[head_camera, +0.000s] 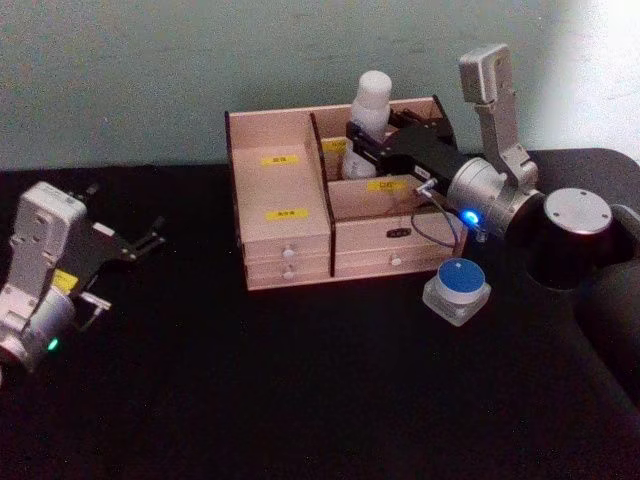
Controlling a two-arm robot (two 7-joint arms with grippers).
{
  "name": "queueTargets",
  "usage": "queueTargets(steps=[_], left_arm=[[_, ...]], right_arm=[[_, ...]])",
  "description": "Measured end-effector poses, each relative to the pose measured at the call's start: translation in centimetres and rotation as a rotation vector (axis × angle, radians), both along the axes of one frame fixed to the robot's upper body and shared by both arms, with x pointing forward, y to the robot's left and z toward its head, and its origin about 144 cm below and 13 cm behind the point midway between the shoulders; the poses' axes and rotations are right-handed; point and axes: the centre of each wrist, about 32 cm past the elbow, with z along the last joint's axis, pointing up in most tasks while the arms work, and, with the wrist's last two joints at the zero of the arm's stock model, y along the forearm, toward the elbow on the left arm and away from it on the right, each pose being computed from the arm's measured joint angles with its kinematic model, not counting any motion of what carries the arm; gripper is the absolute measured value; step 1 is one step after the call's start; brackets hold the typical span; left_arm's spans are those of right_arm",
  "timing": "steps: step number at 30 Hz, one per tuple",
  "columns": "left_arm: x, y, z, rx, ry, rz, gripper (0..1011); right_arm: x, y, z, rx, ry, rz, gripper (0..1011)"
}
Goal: Pick up the facial cleanser and watermelon frost from the table and place them into the tiered storage box.
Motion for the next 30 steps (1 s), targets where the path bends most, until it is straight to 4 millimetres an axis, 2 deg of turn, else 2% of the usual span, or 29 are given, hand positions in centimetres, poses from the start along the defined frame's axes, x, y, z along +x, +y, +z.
queueTargets(steps=[30], left_arm=[[0.00,0.00,0.00,0.000,0.000,0.000,1001]], right_arm=[[0.74,0.41,-0.73,-0.039,0.064,-0.024,593]])
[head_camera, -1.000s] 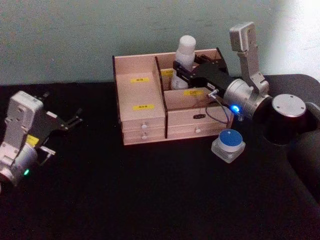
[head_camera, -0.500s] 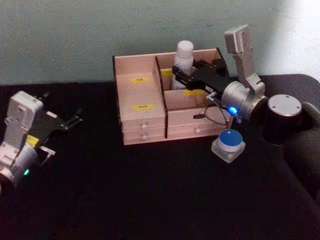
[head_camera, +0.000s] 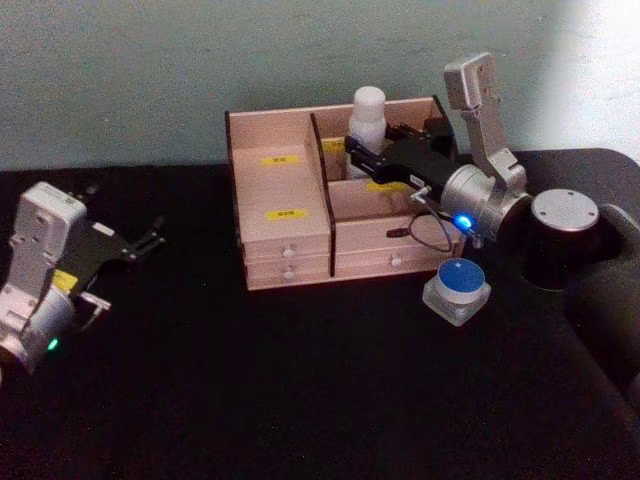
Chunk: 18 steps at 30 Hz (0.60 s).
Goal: Pick up the facial cleanser and watermelon frost from the table and place them into the tiered storage box.
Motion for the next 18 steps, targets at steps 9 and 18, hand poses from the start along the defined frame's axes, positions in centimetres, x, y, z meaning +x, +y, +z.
queueTargets(steps=[9,18], left_arm=[[0.00,0.00,0.00,0.000,0.000,0.000,1001],[0.00,0.00,0.00,0.000,0.000,0.000,1001]], right_arm=[[0.00,-0.01,0.03,0.001,-0.001,0.000,593],[0.00,-0.02,0.05,0.001,-0.002,0.001,612]])
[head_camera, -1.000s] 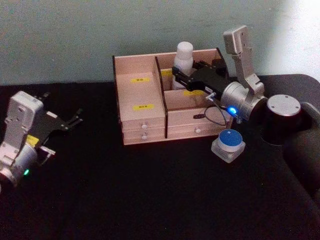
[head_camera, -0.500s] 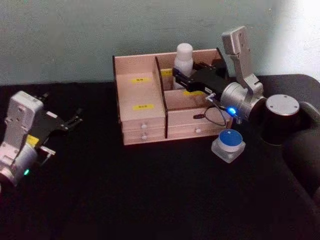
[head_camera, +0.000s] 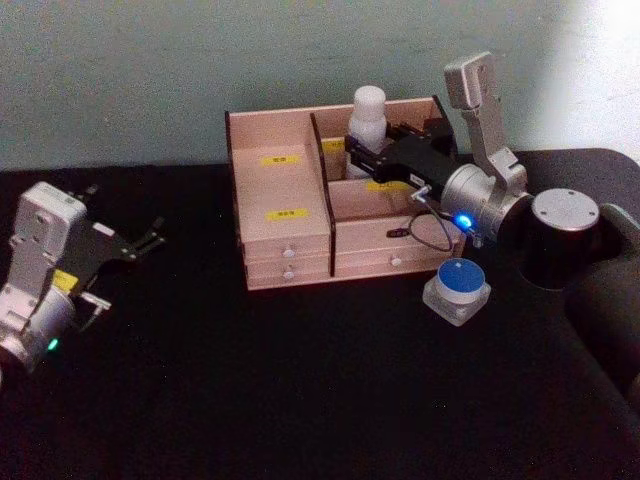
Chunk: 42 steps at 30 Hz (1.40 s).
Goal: Pick up the facial cleanser and watermelon frost from the table and place them into the tiered storage box.
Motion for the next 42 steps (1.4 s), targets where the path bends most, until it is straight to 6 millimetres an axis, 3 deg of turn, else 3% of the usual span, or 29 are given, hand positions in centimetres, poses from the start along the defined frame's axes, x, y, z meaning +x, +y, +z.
queueTargets(steps=[14,28,42], left_arm=[[0.0,0.0,0.0,0.000,0.000,0.000,1001],[0.0,0.0,0.0,0.000,0.000,0.000,1001],[0.0,0.0,0.0,0.000,0.000,0.000,1001]], right_arm=[[0.0,0.0,0.0,0.001,-0.001,0.001,1002],[-0.6,-0.5,0.5,0.000,-0.035,0.010,1000],[-5.1,-4.7,2.9,0.022,-0.082,0.056,1000]])
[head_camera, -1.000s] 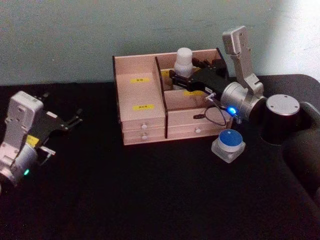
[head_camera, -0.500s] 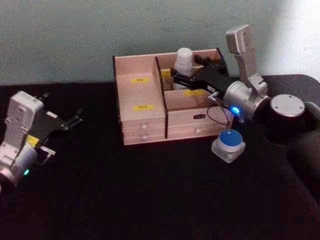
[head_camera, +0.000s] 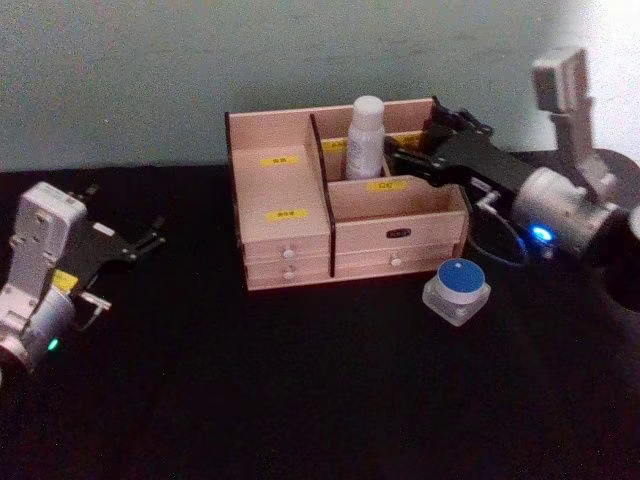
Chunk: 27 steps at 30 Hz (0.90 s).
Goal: Pick up the facial cleanser and watermelon frost from the table and place them into the tiered storage box.
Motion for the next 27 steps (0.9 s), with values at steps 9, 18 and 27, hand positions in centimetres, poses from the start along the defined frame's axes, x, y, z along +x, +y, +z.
queueTargets(steps=[9,18,27], left_arm=[[0.0,0.0,0.0,0.000,0.000,0.000,1001],[0.0,0.0,0.0,0.000,0.000,0.000,1001],[0.0,0.0,0.0,0.000,0.000,0.000,1001]], right_arm=[[-5.2,-4.2,0.8,-0.039,0.047,0.025,1000],[-8.5,-6.2,0.3,-0.067,0.184,0.025,1000],[-10.0,-6.4,-0.9,-0.095,0.308,0.033,1000]])
